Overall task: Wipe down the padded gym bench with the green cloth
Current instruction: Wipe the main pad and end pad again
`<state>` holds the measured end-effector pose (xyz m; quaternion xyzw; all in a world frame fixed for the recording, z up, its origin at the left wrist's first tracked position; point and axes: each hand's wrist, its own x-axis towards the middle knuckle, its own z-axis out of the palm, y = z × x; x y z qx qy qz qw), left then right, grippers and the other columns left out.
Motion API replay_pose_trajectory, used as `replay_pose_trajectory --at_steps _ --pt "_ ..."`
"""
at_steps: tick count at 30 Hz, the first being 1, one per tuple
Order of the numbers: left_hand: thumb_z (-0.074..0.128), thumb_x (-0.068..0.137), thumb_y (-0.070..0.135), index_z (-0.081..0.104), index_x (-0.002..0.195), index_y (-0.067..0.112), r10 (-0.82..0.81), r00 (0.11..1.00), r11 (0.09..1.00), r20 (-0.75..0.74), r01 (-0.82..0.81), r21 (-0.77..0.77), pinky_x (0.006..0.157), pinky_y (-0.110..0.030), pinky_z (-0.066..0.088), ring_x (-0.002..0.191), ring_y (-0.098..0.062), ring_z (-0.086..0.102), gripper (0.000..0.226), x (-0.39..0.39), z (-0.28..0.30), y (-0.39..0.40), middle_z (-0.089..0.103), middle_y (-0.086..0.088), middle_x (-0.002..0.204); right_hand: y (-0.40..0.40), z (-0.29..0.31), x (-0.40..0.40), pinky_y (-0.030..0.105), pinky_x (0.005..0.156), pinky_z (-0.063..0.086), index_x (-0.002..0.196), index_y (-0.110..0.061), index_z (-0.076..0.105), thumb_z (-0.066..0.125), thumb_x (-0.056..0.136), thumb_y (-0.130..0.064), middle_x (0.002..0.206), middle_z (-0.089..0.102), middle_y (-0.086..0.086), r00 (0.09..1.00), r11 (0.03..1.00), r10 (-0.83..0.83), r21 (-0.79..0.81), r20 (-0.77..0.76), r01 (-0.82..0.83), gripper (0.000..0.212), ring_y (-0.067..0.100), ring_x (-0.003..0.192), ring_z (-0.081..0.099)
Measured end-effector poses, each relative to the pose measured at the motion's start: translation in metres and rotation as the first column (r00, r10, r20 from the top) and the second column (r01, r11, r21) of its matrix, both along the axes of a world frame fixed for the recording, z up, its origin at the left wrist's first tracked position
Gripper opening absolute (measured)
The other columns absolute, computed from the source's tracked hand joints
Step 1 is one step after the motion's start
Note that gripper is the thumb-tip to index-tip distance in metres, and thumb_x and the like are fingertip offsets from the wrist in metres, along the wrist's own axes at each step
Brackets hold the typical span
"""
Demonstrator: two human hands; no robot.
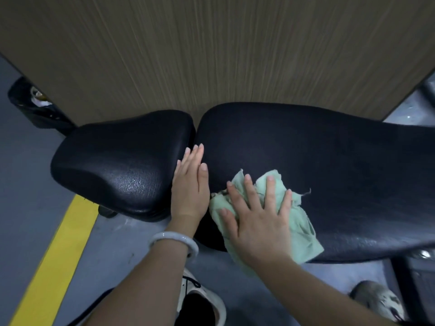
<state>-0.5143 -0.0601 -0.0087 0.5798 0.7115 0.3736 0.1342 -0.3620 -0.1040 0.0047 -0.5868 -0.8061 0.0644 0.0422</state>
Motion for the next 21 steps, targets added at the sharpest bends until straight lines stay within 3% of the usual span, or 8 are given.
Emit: replay_pose_trajectory --at_steps 4,8,12,16,21 --pt "0.012 0.094 0.043 0.037 0.145 0.017 0.025 1.0 0.999 0.01 -0.026 0.025 0.116 -0.019 0.005 0.135 0.007 0.013 0.062 0.0 0.0 0.0 0.03 0.018 0.141 -0.024 -0.001 -0.024 0.066 0.109 0.013 0.136 -0.028 0.052 0.025 0.095 -0.053 0.145 0.046 0.005 0.982 0.987 -0.154 0.022 -0.106 0.157 0.055 0.043 0.139 0.028" --pt "0.013 0.095 0.041 0.038 0.144 0.016 -0.002 0.999 1.0 -0.032 0.002 0.015 0.118 -0.024 0.007 0.138 0.003 0.016 0.061 -0.002 -0.003 0.001 0.031 0.016 0.141 -0.029 -0.009 -0.019 0.063 0.109 0.017 0.134 -0.03 0.054 0.022 0.098 -0.053 0.143 0.049 -0.001 0.992 0.995 -0.051 0.08 -0.114 0.06 0.053 0.036 0.139 0.033" --pt "0.015 0.096 0.04 0.039 0.144 0.018 -0.029 0.996 0.999 -0.079 0.03 0.018 0.117 -0.021 0.006 0.139 0.001 0.017 0.058 -0.002 -0.006 0.0 0.03 0.015 0.143 -0.024 -0.019 0.024 0.057 0.106 0.03 0.127 -0.028 0.061 0.032 0.096 -0.053 0.136 0.057 -0.003 0.98 0.968 0.114 0.24 -0.163 -0.073 0.049 0.026 0.135 0.042" --pt "0.016 0.096 0.04 0.04 0.144 0.017 -0.052 0.989 0.999 -0.136 0.052 -0.001 0.117 -0.022 0.006 0.14 -0.001 0.019 0.059 -0.002 -0.006 0.0 0.034 0.011 0.146 -0.016 -0.021 0.071 0.054 0.106 0.033 0.122 -0.023 0.066 0.034 0.095 -0.05 0.132 0.059 -0.002 0.967 0.942 0.036 0.333 -0.251 0.052 0.05 0.023 0.131 0.047" --pt "0.018 0.098 0.036 0.044 0.142 0.011 -0.093 0.946 0.996 -0.31 0.089 -0.027 0.116 -0.036 0.014 0.14 -0.015 0.028 0.057 0.002 0.0 -0.001 0.045 -0.004 0.145 0.0 -0.017 0.187 0.053 0.105 0.032 0.128 -0.02 0.06 0.026 0.095 -0.047 0.135 0.056 0.002 0.983 0.938 -0.051 0.329 -0.177 0.108 0.055 0.023 0.133 0.044"
